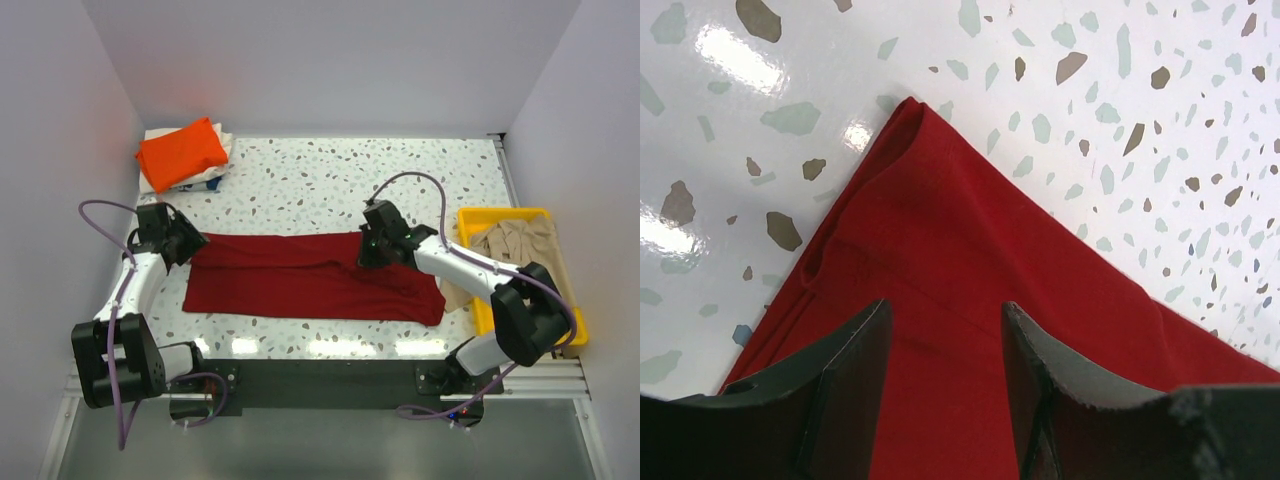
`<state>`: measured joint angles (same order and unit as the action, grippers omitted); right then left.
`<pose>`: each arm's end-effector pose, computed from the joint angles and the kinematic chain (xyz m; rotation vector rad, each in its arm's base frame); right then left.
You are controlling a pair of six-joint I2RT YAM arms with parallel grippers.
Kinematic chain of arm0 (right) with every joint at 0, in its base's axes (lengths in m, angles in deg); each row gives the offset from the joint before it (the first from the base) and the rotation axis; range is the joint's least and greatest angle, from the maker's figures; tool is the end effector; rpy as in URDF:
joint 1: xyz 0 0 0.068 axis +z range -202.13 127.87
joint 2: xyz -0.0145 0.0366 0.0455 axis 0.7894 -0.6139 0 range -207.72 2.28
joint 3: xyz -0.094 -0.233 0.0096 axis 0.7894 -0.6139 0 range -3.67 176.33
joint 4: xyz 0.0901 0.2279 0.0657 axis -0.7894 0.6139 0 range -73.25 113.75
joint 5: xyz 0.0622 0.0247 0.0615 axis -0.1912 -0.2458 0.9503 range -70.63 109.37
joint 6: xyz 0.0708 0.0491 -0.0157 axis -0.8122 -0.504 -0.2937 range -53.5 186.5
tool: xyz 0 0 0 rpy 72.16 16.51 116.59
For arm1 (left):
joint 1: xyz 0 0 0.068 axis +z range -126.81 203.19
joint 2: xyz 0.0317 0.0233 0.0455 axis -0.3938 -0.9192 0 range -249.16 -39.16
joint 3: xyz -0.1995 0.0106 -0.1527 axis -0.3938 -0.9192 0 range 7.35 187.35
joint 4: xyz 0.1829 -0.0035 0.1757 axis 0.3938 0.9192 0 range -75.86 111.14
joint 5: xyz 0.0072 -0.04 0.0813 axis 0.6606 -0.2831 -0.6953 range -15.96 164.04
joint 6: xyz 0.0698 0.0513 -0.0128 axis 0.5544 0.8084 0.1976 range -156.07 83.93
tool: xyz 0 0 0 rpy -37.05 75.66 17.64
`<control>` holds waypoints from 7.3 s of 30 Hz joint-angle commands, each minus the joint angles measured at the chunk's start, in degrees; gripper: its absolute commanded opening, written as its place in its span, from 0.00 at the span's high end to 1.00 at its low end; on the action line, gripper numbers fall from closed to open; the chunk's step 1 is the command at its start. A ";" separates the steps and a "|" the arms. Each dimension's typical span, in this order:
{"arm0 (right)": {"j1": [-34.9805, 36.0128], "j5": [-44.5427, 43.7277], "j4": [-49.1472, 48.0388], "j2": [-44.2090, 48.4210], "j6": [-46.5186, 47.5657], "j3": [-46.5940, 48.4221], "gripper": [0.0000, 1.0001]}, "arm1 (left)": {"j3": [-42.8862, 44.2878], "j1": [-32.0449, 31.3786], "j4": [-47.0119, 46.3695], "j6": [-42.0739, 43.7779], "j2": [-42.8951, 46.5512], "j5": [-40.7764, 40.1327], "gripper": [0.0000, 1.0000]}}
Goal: Fold and stack the t-shirts
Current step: Fold the tshirt
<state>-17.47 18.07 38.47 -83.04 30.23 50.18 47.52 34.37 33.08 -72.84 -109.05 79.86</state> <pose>0.2678 0.1829 0.1607 0.0458 2.5650 0.4715 0.2683 0.0449 0.1618 -0.9489 2.2485 -0.3248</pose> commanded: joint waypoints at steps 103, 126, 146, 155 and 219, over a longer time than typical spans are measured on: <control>-19.10 0.16 19.24 -50.04 17.39 76.68 0.30 | 16.80 -58.90 0.13 -2.69 -20.38 -9.69 0.58; -18.75 -1.87 18.97 -60.92 18.86 75.69 0.56 | 7.55 -63.65 -5.31 -7.96 -24.15 -4.35 0.64; -10.85 -0.98 13.54 -21.68 11.49 44.81 0.49 | 12.05 -46.17 -0.57 -6.73 -9.56 -6.88 0.41; 13.05 -5.11 13.00 -2.49 3.41 16.04 0.51 | 10.10 -41.94 -6.63 -5.85 -16.67 0.94 0.41; 38.65 -14.87 9.92 -10.13 -6.18 5.30 0.78 | 48.43 -37.37 -3.65 3.46 -59.75 -14.88 0.82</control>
<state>20.89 5.27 47.65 -93.05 25.07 55.03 96.30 -3.81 25.15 -71.33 -164.87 66.29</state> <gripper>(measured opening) 0.230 0.180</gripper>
